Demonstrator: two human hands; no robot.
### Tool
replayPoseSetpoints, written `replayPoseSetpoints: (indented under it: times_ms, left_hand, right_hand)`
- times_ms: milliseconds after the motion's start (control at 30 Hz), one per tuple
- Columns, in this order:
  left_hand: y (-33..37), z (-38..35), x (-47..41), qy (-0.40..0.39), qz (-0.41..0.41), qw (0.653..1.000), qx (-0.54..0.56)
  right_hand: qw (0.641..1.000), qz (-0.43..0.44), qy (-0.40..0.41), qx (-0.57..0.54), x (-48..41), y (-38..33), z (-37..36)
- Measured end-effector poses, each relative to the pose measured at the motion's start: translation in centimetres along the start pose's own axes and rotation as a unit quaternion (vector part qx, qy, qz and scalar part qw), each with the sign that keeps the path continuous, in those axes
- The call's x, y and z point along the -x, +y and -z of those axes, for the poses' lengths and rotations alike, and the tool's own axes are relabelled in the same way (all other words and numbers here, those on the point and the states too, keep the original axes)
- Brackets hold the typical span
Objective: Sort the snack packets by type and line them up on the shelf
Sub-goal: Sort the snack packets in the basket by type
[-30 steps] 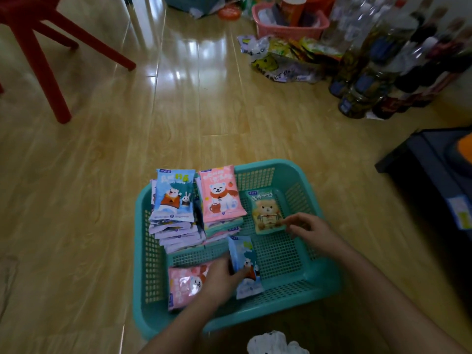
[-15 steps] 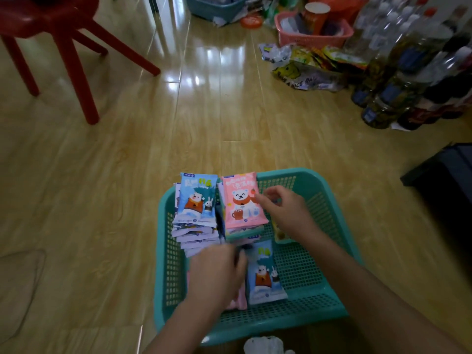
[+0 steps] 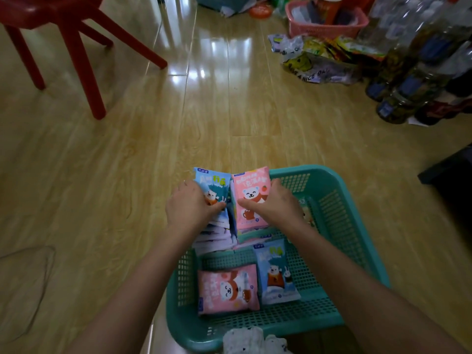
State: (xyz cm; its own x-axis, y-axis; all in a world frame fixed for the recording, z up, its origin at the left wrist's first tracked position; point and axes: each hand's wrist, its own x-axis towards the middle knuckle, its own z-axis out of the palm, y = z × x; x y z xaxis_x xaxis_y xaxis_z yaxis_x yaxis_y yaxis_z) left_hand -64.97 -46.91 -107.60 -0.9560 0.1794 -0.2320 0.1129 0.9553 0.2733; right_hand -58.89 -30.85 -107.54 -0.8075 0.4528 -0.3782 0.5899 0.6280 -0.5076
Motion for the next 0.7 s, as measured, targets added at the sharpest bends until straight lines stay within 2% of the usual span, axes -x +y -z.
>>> replayPoseSetpoints:
  times_ms: [133, 233, 333, 400, 500, 567, 700]
  left_hand:
    - [0.7, 0.0, 0.0, -0.022, -0.008, 0.999, 0.028]
    - [0.8, 0.1, 0.7, 0.013, -0.022, 0.998, 0.062]
    - [0.3, 0.4, 2.3, 0.063, -0.027, 0.986, 0.154]
    - [0.2, 0.6, 4.3, 0.074, -0.046, 0.964, 0.251]
    - [0.7, 0.3, 7.9, 0.019, -0.074, 0.919, 0.388]
    - [1.2, -0.5, 10.0, -0.040, -0.062, 0.892, 0.446]
    - [2.3, -3.4, 13.0, -0.156, -0.057, 0.859, 0.484]
  right_hand:
    - [0.999, 0.026, -0.004, 0.033, 0.1, 0.1, -0.2]
    - [0.999, 0.036, -0.007, 0.004, 0.1, 0.2, 0.0]
    - [0.995, 0.024, -0.025, -0.094, -0.4, 1.1, 1.2]
    - [0.982, 0.011, -0.023, -0.188, -0.3, 2.3, 2.4]
    - [0.956, -0.008, -0.011, -0.292, 0.5, 4.5, 4.0]
    - [0.938, -0.015, 0.011, -0.346, 1.4, 5.9, 4.9]
    - [0.918, -0.023, 0.052, -0.393, 3.3, 8.1, 6.0]
